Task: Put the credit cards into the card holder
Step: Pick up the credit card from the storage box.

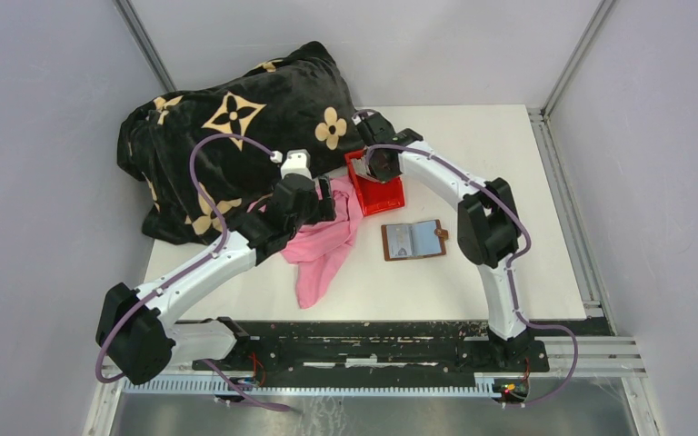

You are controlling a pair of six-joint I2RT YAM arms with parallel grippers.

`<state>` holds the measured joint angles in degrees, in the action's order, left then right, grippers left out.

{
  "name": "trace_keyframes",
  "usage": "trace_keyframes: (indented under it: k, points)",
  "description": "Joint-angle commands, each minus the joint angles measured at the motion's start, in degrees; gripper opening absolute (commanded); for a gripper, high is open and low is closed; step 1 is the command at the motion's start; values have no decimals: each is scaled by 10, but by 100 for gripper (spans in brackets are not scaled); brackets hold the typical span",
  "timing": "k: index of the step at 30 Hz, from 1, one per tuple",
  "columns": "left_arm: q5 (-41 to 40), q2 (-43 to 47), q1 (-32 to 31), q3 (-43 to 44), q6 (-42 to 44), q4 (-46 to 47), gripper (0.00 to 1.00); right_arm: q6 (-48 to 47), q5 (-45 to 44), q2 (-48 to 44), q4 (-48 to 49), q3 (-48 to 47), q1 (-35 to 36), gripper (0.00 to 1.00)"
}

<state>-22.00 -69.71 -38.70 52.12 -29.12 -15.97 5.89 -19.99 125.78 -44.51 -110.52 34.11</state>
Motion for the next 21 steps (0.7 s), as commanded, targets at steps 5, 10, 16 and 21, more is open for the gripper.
trace_keyframes:
  k: [5,10,16,21]
  points:
    - [47,-18,3,5,24,81,91,-4,-5,-144,-1,35,-1,1]
    - [113,-30,4,14,67,113,99,18,53,-212,-31,76,0,1]
    - [194,-36,4,17,116,148,99,29,128,-311,-74,152,-6,1]
    - [296,-33,6,14,132,168,99,53,247,-402,-84,239,-37,1]
